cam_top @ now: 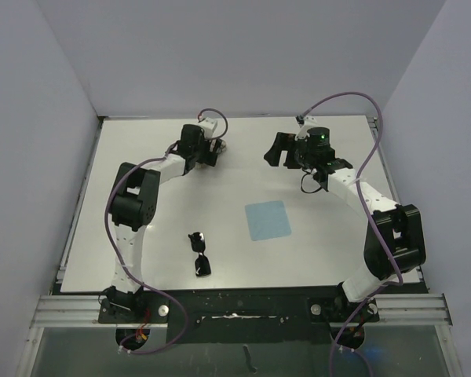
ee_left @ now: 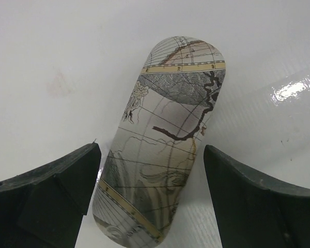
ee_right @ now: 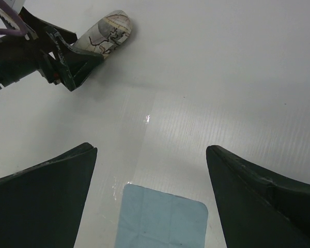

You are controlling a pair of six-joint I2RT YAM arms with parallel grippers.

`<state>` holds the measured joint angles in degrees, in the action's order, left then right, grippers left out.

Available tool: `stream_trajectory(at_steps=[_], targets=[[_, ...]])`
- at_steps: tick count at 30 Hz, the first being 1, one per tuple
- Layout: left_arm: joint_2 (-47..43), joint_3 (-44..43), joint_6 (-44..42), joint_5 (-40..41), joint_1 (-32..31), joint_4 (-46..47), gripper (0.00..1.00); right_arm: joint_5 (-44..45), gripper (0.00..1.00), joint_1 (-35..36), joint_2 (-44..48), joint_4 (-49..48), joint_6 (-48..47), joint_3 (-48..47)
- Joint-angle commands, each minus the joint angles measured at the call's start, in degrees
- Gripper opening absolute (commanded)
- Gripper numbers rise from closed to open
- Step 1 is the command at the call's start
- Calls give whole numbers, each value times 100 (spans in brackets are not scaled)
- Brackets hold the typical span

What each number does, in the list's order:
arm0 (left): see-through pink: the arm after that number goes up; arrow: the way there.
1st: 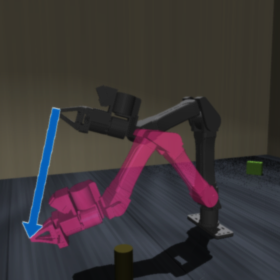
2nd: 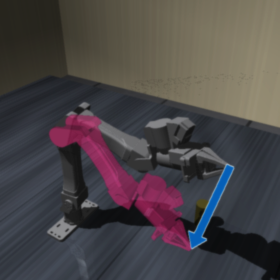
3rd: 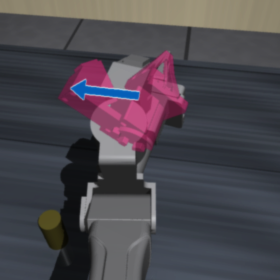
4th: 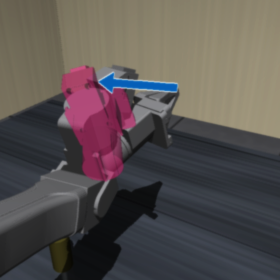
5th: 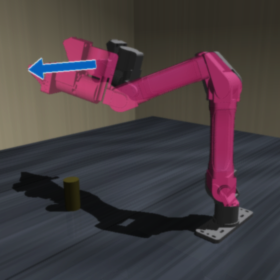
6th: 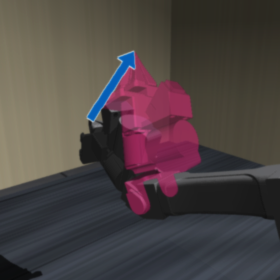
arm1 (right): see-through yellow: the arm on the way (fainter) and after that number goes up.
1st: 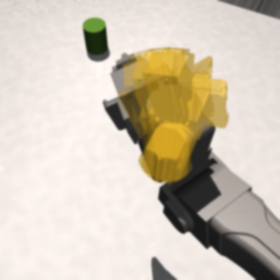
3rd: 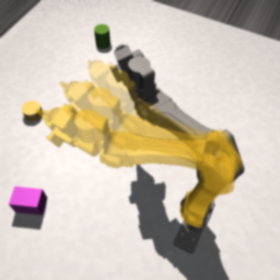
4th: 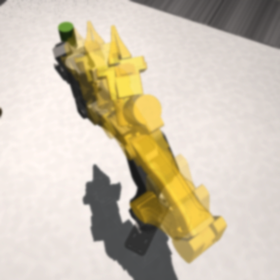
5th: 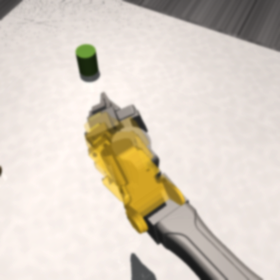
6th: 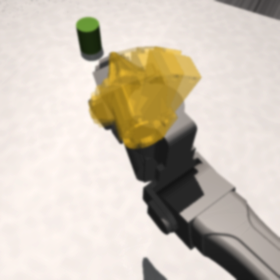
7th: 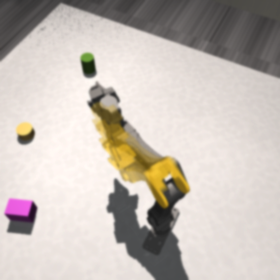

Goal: Organize the sunglasses
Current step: Pick up the sunglasses case from the center of the board.

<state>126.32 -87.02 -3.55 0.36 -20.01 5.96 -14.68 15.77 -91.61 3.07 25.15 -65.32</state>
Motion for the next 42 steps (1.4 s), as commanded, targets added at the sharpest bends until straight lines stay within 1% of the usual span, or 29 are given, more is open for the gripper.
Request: stream_trajectory(at_steps=[1, 7, 8, 9, 10, 12, 13, 14, 16, 17, 18, 19, 20, 24, 26, 29, 34, 42], targets=[[174, -373, -32, -187, -12, -188, 81, -107, 92, -27, 71, -261, 51, -83], [263, -391, -62, -116, -25, -206, 81, -92, 92, -23, 47, -284, 74, -42], [257, -386, -56, -125, -33, -209, 78, -95, 92, -23, 41, -289, 82, -42], [242, -364, -56, -131, -42, -209, 68, -89, 92, -29, 39, -292, 91, -38], [217, -333, -50, -134, -58, -201, 63, -88, 92, -29, 38, -304, 106, -34], [137, -231, -54, -40, -113, -89, 59, -105, 92, -25, 38, -319, 122, -20], [76, -166, -64, 23, -142, -44, 54, -112, 92, -22, 38, -323, 130, -16], [40, -122, -76, 56, -179, -28, 46, -114, 92, -13, 38, -333, 131, -8], [-41, -73, -95, 190, -259, -37, 28, -114, 92, -11, 34, -363, 143, 14], [-79, -44, -119, 245, -310, -49, 24, -119, 92, -8, 30, -360, 154, 19], [-129, -1, -157, 308, -361, -48, 24, -123, 92, -4, 30, -361, 157, 27], [-183, 38, -214, 358, -423, -55, 19, -123, 92, -2, 36, -365, 162, 32], [-231, 74, -265, 412, -482, -70, 16, -123, 92, 0, 45, -367, 164, 41], [-492, 230, -286, 457, -639, -162, 16, -91, 92, -11, 133, -386, 166, 94], [-687, 348, -117, 452, -676, -165, 16, -45, 92, -24, 182, -346, 166, 107], [-1088, 692, 221, 319, -732, -31, 16, -11, 92, -73, 276, -287, 183, 127], [-1626, 1272, 443, 456, -1028, 141, 16, 14, 92, -112, 486, -259, 209, 261], [-1755, 1845, 756, 639, -1515, 344, 16, 107, 92, -130, 749, -177, 223, 377]])
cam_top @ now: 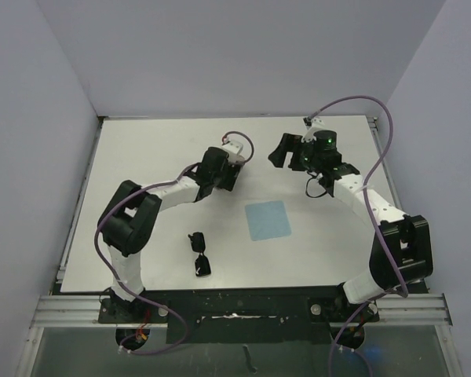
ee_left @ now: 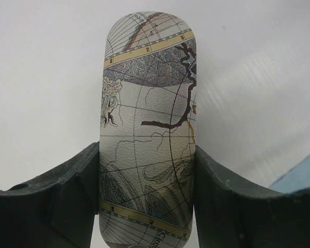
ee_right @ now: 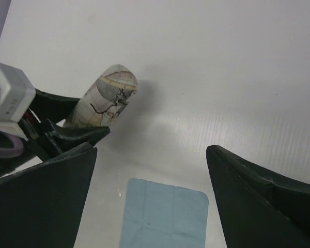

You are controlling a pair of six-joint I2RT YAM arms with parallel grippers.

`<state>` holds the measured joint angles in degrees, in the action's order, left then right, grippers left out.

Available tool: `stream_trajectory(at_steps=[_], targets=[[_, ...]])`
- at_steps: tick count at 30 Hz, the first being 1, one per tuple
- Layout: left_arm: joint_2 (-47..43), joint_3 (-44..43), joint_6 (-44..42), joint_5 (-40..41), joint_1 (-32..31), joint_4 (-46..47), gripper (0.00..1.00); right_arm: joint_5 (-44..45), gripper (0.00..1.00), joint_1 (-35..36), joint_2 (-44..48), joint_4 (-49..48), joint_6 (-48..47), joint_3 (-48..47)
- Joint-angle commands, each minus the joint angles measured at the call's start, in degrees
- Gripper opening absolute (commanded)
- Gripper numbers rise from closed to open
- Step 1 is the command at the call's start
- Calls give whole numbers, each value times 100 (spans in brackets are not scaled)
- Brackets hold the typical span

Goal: Organize the sunglasses
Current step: Pick up the sunglasses case from the center of the board, then place the sunglasses case at the center of the board.

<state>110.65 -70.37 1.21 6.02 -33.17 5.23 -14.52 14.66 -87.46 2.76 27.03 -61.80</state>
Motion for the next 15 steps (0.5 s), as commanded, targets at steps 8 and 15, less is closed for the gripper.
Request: stream_trajectory(at_steps=[8, 15], targets=[[-159, 466, 475, 53, -308, 648, 16, 152, 92, -45, 419, -75, 0, 61], [-67, 640, 531, -17, -320, 701, 17, 115, 92, -42, 341, -107, 23, 45]])
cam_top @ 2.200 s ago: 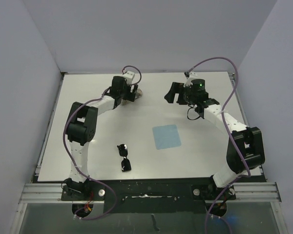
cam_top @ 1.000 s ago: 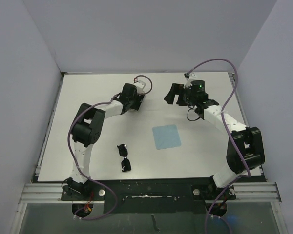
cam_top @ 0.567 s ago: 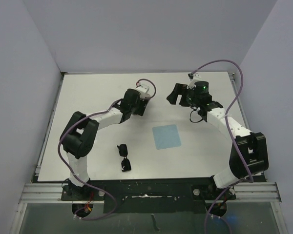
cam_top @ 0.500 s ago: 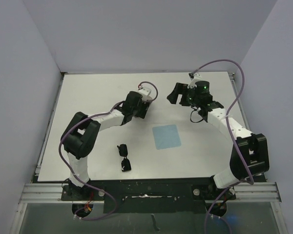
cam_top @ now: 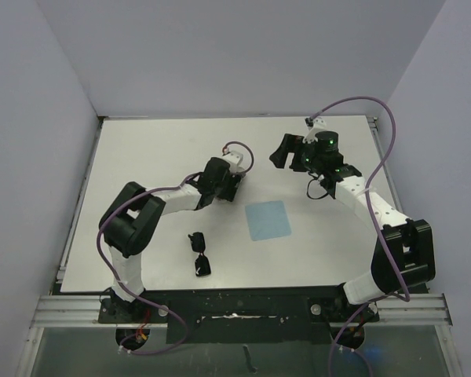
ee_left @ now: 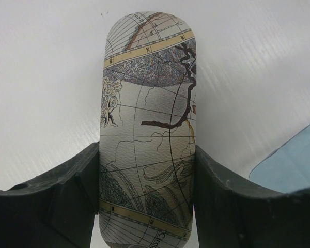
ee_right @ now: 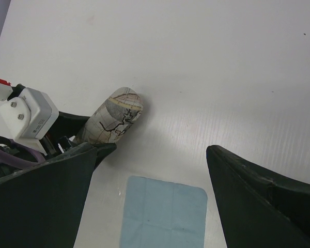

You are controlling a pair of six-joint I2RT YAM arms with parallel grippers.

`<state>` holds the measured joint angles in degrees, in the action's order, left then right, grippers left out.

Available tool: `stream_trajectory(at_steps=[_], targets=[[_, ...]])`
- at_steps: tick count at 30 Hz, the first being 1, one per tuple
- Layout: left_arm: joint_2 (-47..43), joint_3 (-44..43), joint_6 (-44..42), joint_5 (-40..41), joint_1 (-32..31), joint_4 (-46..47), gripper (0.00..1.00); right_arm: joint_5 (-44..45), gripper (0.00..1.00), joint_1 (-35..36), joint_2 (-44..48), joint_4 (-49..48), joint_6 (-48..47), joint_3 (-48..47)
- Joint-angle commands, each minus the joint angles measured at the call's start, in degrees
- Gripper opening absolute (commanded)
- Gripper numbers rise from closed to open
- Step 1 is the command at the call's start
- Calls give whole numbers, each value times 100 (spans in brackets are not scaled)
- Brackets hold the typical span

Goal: Organize the sunglasses
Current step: Place the sunglasses case at the center of the board.

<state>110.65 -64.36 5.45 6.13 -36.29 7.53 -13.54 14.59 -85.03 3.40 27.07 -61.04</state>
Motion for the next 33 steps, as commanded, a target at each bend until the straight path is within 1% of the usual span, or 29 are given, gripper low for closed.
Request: stream_trajectory(at_steps=[1, 9, 13, 17, 24, 27, 33], targets=[[-62, 80, 155, 34, -4, 503, 17, 28, 92, -41, 101, -170, 18, -31], [-37, 218, 277, 38, -38, 607, 18, 27, 92, -39, 91, -153, 18, -23], [24, 239, 319, 5, -51, 593, 34, 27, 92, -40, 98, -142, 25, -16], [61, 272, 370, -36, -50, 591, 41, 36, 92, -38, 103, -140, 42, -5], [46, 362, 437, -32, -61, 698, 48, 25, 92, -40, 112, -119, 39, -11], [54, 358, 439, -39, -56, 697, 49, 26, 92, -35, 111, -113, 43, -14], [69, 320, 426, -38, -54, 641, 56, 34, 92, -41, 113, -116, 52, -14]])
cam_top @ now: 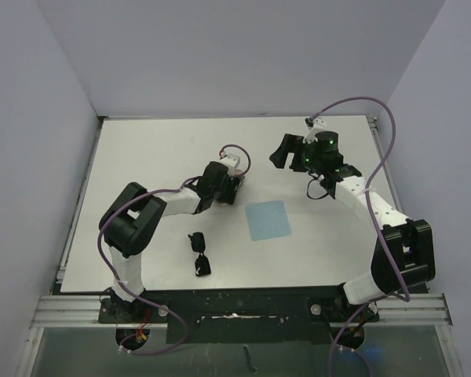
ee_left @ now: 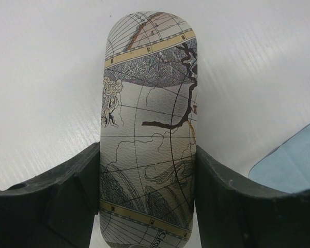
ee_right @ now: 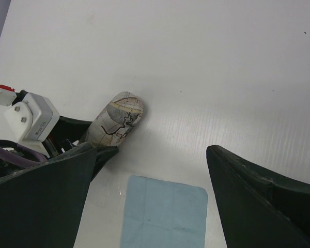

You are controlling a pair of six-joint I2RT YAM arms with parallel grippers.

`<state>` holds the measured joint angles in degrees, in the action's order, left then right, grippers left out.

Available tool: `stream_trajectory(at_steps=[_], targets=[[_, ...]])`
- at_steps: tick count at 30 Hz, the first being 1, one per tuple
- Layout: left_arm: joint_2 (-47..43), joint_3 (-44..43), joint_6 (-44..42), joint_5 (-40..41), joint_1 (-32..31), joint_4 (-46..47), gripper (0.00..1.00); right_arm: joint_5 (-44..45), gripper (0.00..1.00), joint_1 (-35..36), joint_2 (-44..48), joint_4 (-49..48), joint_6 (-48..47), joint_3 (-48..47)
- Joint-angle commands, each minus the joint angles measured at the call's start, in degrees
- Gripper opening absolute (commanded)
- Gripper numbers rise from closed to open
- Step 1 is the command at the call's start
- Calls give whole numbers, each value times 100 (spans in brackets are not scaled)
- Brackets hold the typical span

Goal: Organize the sunglasses
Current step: Place the sunglasses case at the center of the board.

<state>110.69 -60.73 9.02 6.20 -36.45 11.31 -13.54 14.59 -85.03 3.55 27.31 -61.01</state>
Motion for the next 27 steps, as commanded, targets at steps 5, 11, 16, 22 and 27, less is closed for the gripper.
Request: stream_trajectory(at_steps=[5, 11, 16, 22, 27], targets=[[87, -47, 90, 33, -46, 238, 66, 27, 92, -35, 100, -141, 50, 1], [58, -30, 100, 147, -56, 255, 67, 41, 92, -42, 100, -148, 55, 18], [-107, -96, 116, 348, -56, 147, 67, 45, 93, -38, 39, -144, 8, 11], [-549, -164, 197, 830, -57, -4, 67, 187, 92, -28, -237, -103, -90, -22], [-819, -122, 130, 893, -61, -72, 68, 201, 92, 27, -391, -110, -86, -78]])
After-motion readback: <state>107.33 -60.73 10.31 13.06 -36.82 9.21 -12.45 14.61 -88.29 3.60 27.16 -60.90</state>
